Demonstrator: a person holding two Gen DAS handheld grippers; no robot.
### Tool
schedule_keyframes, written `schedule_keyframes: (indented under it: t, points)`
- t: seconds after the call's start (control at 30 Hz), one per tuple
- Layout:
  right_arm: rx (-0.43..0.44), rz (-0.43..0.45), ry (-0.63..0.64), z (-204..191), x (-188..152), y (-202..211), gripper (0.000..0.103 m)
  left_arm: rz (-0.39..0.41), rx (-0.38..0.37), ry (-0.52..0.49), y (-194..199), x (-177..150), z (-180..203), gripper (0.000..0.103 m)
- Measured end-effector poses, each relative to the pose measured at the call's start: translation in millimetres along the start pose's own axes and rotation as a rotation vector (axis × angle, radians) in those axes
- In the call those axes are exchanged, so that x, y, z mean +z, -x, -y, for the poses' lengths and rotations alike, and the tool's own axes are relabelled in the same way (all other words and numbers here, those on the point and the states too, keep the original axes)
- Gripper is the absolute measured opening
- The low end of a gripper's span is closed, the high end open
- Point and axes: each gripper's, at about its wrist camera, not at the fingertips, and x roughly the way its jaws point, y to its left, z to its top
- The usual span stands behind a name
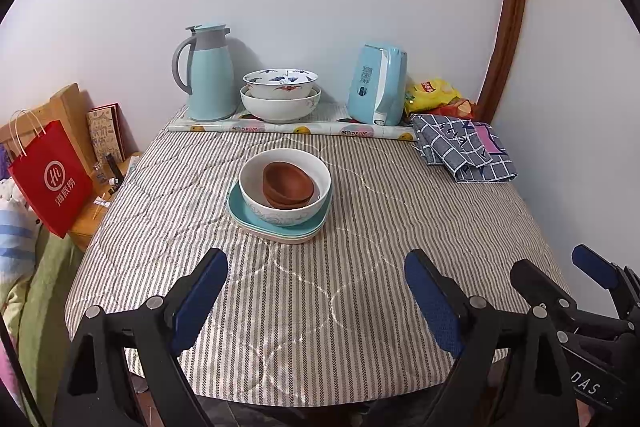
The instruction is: Organize plates and bowls
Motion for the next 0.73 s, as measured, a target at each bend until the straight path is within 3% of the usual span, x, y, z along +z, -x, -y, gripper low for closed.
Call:
schedule_keyframes:
  t: [0.73]
  points:
    - [0.007, -0.004, 0.001, -2.2, 0.1, -8.8, 0.097, -0.003, 0.020, 0.002, -8.9, 0.3, -2.8, 0.090]
